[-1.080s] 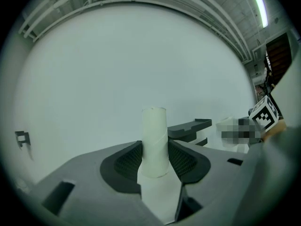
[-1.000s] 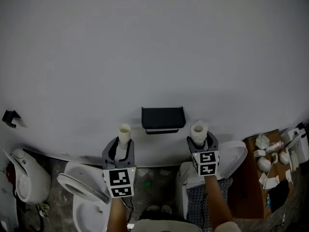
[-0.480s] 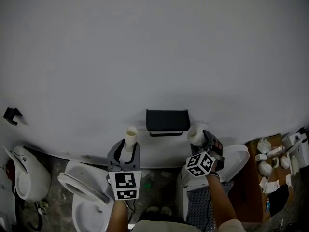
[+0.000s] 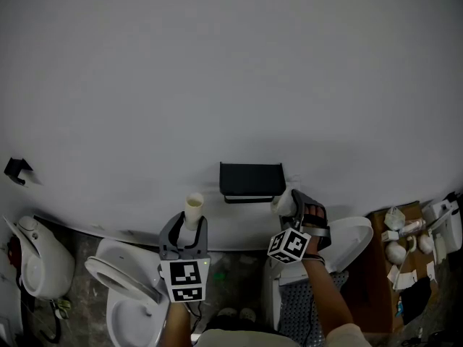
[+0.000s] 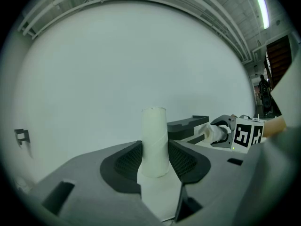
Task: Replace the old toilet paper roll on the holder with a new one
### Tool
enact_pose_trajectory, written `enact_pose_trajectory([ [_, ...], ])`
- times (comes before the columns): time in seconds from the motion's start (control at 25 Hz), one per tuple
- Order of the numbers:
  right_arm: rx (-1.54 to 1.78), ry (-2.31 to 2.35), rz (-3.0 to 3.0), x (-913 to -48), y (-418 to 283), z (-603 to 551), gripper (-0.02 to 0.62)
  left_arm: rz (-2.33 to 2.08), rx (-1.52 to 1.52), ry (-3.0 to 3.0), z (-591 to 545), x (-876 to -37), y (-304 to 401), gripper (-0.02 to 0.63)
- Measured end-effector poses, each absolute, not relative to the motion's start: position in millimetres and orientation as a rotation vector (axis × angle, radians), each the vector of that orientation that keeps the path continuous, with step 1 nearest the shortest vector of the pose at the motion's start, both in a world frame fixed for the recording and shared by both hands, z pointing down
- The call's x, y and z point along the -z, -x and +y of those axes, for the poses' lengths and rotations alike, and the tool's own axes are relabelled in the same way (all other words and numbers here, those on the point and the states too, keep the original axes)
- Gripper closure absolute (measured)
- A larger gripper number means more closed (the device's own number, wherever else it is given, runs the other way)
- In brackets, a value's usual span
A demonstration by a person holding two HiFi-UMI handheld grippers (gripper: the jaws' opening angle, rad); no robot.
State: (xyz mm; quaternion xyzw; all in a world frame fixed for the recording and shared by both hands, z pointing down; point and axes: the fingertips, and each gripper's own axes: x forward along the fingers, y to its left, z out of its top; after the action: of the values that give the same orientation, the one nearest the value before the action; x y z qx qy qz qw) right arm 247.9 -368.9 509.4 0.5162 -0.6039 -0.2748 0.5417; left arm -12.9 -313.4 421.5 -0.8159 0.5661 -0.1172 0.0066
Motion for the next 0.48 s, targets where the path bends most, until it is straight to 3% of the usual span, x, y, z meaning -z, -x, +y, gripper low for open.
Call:
enact_pose_trajectory([
  [0.48, 0.809, -1.102, -1.337, -512, -226, -373, 0.285, 1.790, 0.414, 2.541, -301, -434, 21, 0.430],
])
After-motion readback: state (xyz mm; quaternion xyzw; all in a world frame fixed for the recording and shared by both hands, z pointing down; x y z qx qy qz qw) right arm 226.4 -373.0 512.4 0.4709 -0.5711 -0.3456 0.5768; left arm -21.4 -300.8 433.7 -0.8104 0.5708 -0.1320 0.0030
